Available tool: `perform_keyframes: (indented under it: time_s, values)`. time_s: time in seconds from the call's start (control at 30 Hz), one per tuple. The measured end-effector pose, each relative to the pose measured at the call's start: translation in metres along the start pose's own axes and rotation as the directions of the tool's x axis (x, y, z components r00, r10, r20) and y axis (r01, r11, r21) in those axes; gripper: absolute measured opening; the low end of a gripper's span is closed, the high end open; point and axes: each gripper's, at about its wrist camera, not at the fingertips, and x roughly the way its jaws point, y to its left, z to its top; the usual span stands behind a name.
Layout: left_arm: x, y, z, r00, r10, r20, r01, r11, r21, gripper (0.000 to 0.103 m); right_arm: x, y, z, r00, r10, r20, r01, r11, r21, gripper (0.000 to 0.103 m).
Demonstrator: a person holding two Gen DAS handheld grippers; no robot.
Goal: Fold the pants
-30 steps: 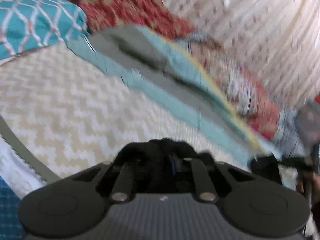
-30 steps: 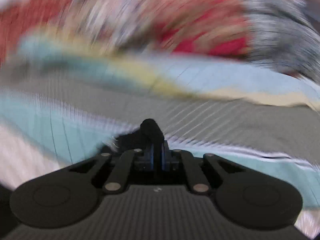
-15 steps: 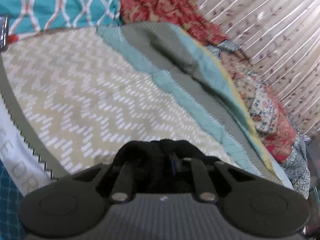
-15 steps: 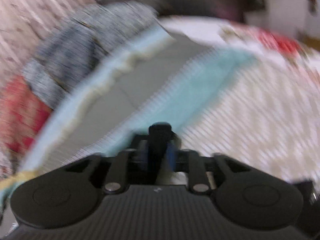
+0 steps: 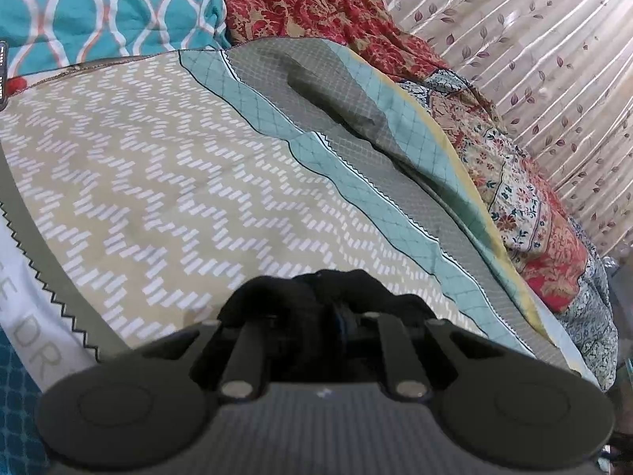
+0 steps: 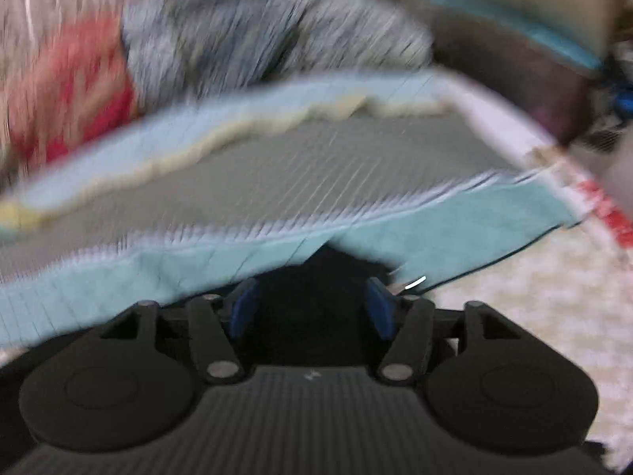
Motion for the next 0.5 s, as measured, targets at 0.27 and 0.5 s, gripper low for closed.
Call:
perform_keyframes:
  time_s: [0.27,0.5]
  values:
    - [-0.005,-0.022,0.027,0.997,-0.055,0.045,0.054,0.998,0.027,0.012,-0.007,0.037,-0.001,0.989,-0.052,0.138,0.061,0.996,-0.063,0.003]
    - [0.029,-0.042,0.035,0.997,-0.028,0.067,0.023,0.998,0.061,0.012,-0.025,0.036,0.043,0.942,-0.09,0.325,0.06,0.993,0.101,0.003]
